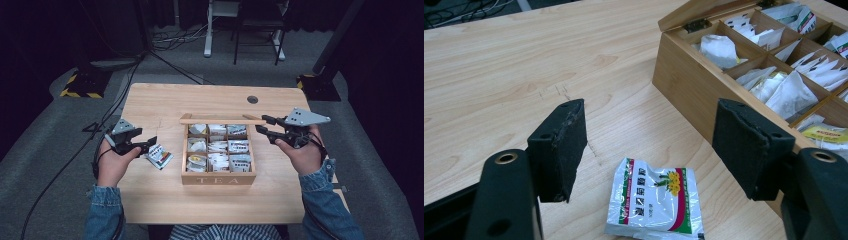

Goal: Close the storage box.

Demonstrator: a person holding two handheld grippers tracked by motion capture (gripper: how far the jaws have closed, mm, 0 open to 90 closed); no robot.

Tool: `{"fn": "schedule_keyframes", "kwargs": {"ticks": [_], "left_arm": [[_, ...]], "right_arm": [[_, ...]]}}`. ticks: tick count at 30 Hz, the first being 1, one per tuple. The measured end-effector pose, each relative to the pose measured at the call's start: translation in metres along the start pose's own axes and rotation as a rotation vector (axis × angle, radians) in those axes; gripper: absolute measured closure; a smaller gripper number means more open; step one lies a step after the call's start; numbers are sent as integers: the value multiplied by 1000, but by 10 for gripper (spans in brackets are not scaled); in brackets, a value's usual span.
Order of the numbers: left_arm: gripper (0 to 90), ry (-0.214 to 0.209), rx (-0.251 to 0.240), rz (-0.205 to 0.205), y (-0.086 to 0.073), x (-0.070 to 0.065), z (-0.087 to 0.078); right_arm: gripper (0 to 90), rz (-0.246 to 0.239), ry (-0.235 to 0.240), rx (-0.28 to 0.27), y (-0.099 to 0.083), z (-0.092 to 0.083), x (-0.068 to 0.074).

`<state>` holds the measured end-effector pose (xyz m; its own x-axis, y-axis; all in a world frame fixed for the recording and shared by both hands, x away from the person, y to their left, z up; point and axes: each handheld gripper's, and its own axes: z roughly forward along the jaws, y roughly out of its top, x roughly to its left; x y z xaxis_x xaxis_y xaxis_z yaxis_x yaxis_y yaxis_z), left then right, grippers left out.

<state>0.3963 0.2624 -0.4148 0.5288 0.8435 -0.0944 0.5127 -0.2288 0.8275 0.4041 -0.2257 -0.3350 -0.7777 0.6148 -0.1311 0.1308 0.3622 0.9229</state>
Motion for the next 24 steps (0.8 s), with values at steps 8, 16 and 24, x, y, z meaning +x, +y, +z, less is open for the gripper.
{"fn": "schedule_keyframes", "kwargs": {"ticks": [8,16,24], "left_arm": [[310,7,-4,-18,-3,5,-2],[310,0,4,-24,-4,6,0],[310,-2,10,-31,-6,9,4]], "right_arm": [[581,23,9,67,1,-2,5],[579,48,18,138,1,-4,10],[570,67,24,199,-1,-6,15]]}}
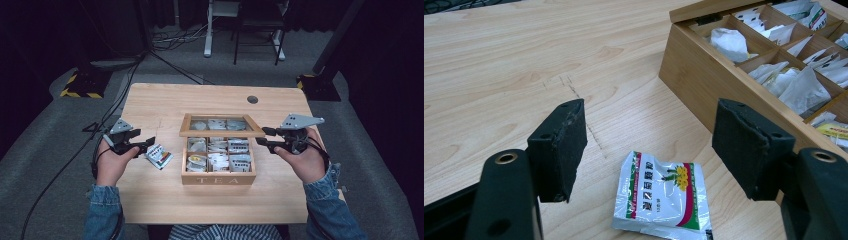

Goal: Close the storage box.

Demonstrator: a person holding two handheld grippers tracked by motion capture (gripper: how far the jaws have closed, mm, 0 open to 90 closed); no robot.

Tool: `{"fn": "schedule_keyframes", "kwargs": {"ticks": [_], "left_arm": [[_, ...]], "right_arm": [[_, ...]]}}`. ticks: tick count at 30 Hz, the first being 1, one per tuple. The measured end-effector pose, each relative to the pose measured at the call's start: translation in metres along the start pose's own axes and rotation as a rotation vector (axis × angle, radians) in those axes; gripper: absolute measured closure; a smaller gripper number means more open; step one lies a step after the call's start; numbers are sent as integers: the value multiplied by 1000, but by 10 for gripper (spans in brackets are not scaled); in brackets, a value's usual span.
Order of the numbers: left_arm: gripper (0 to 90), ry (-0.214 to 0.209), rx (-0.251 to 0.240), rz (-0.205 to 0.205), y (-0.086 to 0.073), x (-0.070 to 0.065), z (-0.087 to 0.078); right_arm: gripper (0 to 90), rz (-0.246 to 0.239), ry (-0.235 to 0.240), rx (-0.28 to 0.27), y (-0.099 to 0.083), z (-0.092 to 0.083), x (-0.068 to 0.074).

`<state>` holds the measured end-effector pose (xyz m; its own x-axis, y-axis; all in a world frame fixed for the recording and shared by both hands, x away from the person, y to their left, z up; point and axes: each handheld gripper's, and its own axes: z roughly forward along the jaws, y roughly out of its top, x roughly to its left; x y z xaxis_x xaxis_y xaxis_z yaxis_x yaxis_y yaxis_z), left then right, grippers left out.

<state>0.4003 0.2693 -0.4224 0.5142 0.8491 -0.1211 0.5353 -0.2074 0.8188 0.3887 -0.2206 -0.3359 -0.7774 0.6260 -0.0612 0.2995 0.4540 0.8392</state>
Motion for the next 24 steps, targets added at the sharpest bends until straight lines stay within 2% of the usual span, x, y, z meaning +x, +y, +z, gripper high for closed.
{"fn": "schedule_keyframes", "kwargs": {"ticks": [7,17,24], "left_arm": [[310,-9,14,-5,-1,2,5],[301,5,42,-1,-3,4,7],[302,11,39,-11,-5,6,6]], "right_arm": [[557,4,10,39,-3,1,3],[549,-1,34,125,-7,3,7],[548,5,70,177,-15,6,10]]}}
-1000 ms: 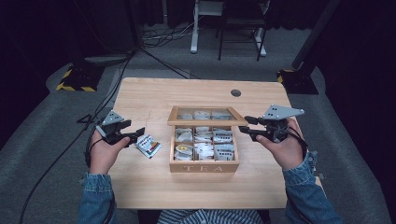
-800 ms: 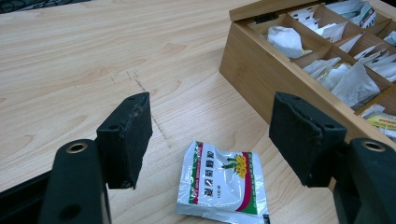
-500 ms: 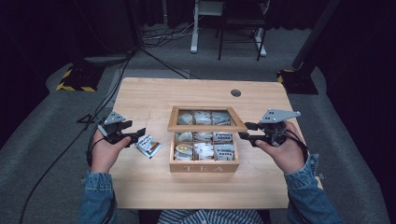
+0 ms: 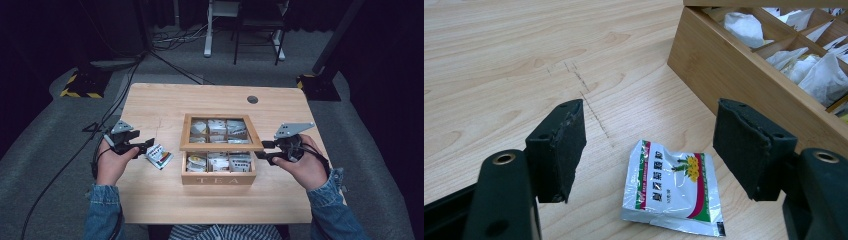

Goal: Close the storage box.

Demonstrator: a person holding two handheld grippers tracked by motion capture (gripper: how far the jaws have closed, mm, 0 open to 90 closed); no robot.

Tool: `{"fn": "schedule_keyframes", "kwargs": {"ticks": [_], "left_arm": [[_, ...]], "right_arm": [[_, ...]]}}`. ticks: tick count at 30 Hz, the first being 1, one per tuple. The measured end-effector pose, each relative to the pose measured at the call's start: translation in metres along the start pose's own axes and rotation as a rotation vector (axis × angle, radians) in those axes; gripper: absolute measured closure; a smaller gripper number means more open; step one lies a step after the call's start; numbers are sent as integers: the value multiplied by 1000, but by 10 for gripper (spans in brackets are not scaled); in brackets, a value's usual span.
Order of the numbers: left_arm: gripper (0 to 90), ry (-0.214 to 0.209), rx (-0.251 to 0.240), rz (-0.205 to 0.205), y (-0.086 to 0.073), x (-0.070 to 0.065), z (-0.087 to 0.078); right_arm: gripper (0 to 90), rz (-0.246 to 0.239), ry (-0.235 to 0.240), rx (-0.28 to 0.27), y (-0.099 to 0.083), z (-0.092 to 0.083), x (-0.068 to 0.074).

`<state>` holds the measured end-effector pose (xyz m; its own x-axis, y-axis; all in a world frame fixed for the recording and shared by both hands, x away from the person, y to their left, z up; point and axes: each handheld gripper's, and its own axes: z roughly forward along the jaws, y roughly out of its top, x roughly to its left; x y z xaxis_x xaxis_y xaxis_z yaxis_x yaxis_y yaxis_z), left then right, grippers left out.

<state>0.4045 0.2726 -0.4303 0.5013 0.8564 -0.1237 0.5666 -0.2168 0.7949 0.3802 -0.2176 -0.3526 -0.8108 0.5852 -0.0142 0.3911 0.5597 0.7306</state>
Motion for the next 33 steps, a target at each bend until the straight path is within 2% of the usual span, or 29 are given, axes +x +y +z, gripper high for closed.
{"fn": "schedule_keyframes", "kwargs": {"ticks": [11,14,20,26,33], "left_arm": [[304,-3,0,4,0,-1,1],[305,-5,1,3,0,-1,1],[305,-8,5,1,0,0,1],[305,-9,6,0,-1,0,2],[305,-9,9,-4,-2,1,3]], "right_arm": [[545,-9,20,66,-6,6,4],[546,-12,44,100,-9,12,5],[546,-22,61,153,-11,19,7],[546,-26,76,176,-12,23,7],[545,-36,94,228,-15,30,9]]}}
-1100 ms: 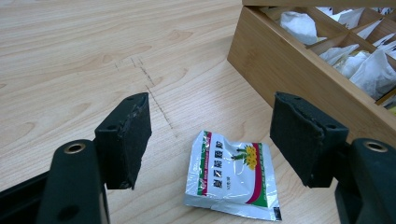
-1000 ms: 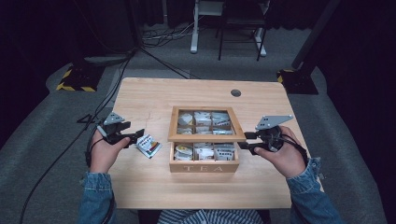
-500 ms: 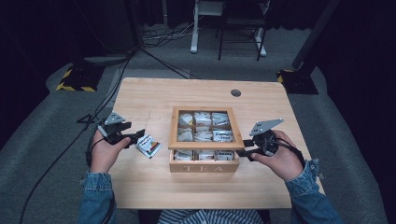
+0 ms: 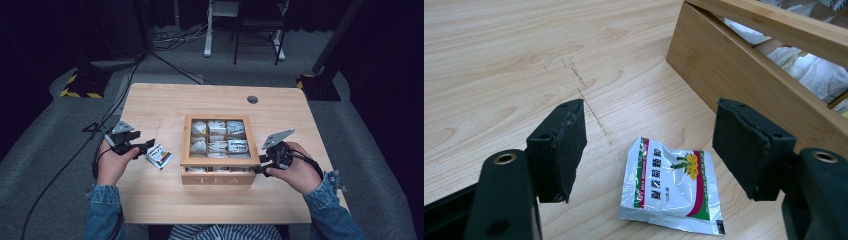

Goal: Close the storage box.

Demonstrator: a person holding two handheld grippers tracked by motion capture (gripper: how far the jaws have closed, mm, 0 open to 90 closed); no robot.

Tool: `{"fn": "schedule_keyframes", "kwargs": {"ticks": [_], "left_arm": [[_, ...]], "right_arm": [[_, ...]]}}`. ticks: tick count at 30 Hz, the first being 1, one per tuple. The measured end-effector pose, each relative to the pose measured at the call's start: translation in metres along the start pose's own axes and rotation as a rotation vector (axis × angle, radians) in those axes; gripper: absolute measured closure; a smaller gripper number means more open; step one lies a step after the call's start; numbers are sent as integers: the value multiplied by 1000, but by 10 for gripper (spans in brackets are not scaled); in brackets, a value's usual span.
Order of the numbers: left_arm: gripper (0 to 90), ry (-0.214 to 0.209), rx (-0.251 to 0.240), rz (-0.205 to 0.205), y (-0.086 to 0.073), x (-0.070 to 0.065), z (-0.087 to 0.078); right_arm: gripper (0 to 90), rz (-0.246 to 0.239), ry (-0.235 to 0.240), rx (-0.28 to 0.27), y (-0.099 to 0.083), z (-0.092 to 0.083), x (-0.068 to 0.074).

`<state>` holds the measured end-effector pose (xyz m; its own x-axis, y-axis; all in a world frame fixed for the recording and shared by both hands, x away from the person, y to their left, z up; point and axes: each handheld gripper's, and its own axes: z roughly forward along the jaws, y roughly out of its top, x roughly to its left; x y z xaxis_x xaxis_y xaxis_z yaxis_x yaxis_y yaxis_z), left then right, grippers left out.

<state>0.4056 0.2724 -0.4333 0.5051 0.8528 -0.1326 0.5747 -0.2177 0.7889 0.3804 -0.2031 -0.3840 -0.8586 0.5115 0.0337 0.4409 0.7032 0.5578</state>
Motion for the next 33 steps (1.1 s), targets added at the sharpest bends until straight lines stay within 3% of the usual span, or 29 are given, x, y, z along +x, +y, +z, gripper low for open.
{"fn": "schedule_keyframes", "kwargs": {"ticks": [14,33], "left_arm": [[306,-2,6,-2,-1,1,1],[305,-4,13,-5,-2,3,3]], "right_arm": [[540,4,30,68,-2,12,0],[529,12,58,117,-5,22,-2]]}}
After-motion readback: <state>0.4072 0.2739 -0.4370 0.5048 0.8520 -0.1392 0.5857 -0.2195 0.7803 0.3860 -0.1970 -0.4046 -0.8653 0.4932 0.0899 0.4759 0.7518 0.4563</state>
